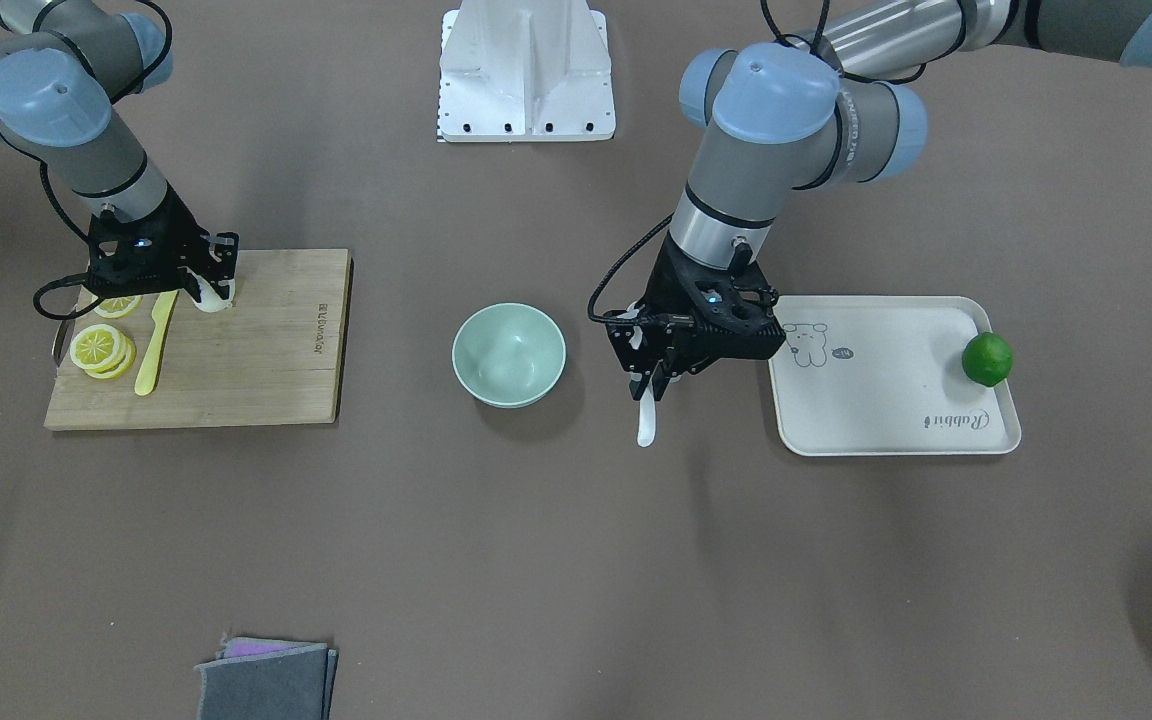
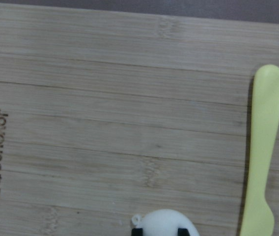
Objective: Put spoon and bun in bowl
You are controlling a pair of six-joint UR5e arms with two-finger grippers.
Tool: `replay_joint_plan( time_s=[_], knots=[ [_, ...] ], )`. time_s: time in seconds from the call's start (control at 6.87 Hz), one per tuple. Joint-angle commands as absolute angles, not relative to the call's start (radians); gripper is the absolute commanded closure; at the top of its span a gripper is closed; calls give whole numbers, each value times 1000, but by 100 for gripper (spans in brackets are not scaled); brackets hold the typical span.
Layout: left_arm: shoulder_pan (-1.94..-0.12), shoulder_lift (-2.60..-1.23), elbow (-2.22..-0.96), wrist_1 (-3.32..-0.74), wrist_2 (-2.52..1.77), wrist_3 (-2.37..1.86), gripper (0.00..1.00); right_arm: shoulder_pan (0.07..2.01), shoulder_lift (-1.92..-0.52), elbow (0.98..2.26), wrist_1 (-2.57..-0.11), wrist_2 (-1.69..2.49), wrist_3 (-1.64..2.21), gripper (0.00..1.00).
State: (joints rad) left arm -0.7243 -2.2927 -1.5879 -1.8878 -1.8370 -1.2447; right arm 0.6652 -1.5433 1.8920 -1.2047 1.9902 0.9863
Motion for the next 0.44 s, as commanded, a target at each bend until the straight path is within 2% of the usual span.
replay_joint_plan(
  time_s=[0.0, 0.29],
  knots=[
    [-657, -2356, -1531, -1942, -1757, -1340, 100, 673, -1528, 1902, -1209, 2000, 986, 100],
    [-580, -2429, -1471, -1948, -1689, -1425, 100, 753, -1450, 1911, -1277, 2086, 986, 100]
  ],
)
